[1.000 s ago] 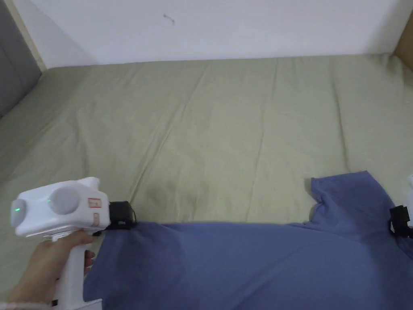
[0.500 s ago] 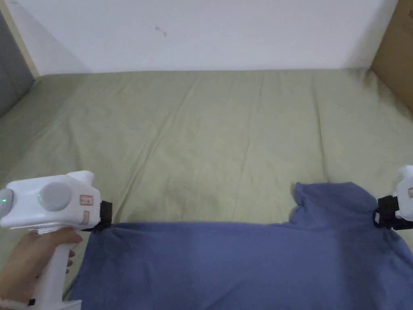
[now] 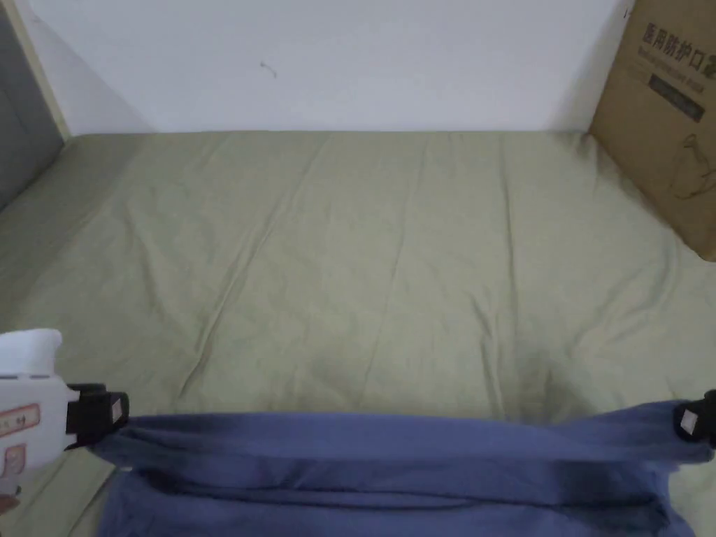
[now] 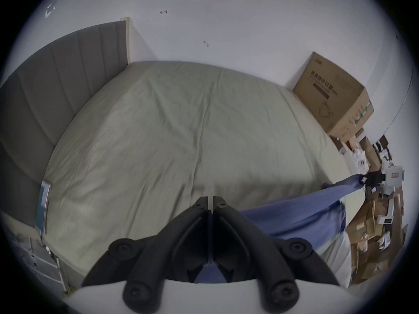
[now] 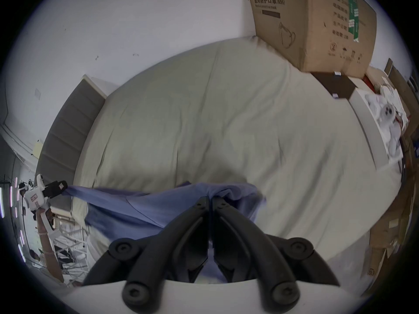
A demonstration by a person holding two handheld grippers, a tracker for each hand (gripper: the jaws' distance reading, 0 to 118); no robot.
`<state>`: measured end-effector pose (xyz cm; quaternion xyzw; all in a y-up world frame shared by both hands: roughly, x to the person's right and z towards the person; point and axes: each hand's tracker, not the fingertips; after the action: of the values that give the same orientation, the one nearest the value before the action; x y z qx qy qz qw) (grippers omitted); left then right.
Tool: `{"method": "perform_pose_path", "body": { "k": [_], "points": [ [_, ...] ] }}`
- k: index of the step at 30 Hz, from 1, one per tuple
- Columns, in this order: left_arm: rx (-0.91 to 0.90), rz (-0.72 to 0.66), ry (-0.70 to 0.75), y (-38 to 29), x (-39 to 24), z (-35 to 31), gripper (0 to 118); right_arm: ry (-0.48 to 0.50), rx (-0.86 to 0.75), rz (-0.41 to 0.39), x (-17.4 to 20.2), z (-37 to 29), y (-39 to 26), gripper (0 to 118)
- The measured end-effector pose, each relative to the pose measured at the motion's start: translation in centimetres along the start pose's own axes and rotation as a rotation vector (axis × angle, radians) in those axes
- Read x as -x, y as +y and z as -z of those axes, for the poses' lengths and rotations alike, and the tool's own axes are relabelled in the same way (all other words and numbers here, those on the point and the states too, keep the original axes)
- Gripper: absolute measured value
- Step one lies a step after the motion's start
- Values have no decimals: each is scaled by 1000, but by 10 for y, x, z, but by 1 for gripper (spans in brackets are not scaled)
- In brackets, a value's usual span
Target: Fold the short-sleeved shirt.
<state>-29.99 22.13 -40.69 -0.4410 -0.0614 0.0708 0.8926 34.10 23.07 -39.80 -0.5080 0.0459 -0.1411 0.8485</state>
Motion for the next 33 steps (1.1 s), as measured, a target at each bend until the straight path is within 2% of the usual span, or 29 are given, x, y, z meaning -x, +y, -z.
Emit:
{"method": "perform_pose_path", "body": {
  "k": [6,8,9,10,11,12,13,14,15,17,19,20,21,22,23,24,27,30,32,33],
  "points": [
    [182,-5,34,-82,15,38,3,-51,174,62,-23,41,-91,1],
    [214,-66,56,-96,21,53,12,-71,167,59,-24,59,-105,6],
    [218,-102,63,-100,23,55,22,-80,170,52,-24,64,-108,21],
    [186,-134,43,-102,26,55,42,-92,170,66,-22,65,-109,51],
    [160,-156,35,-102,38,55,63,-97,171,71,-21,62,-107,62],
    [147,-178,41,-101,41,52,63,-94,169,66,-19,58,-105,66],
    [147,-183,51,-100,46,48,71,-98,142,44,-14,51,-102,66],
    [139,-187,58,-99,50,42,91,-133,117,11,-7,43,-98,71],
    [109,-194,63,-98,49,31,101,-172,99,-22,0,35,-94,71],
    [56,-209,75,-99,57,16,102,-167,35,-82,19,15,-87,71],
    [27,-244,59,-98,59,0,101,-123,-59,-99,38,1,-83,71],
    [1,-274,27,-102,62,-6,96,-113,-122,-105,48,-3,-83,70],
    [-28,-297,-3,-106,65,-10,82,-136,-162,-105,61,-3,-84,68],
    [-54,-317,-42,-111,68,-12,42,-152,-200,-107,76,-1,-87,57],
    [-65,-353,-55,-115,66,-14,10,-129,-238,-110,90,4,-93,36],
    [-68,-388,-48,-121,69,-11,0,-90,-247,-103,102,11,-97,2],
    [-24,-387,-49,-132,72,-4,0,43,-109,-149,139,46,-105,0],
    [-29,-419,-64,-143,83,3,1,65,-71,-208,171,70,-112,0],
    [-10,-538,-136,-150,93,10,24,108,-57,-232,194,83,-118,0],
    [1,-573,-166,-153,100,14,41,135,-41,-229,200,87,-119,0]
  ]
}}
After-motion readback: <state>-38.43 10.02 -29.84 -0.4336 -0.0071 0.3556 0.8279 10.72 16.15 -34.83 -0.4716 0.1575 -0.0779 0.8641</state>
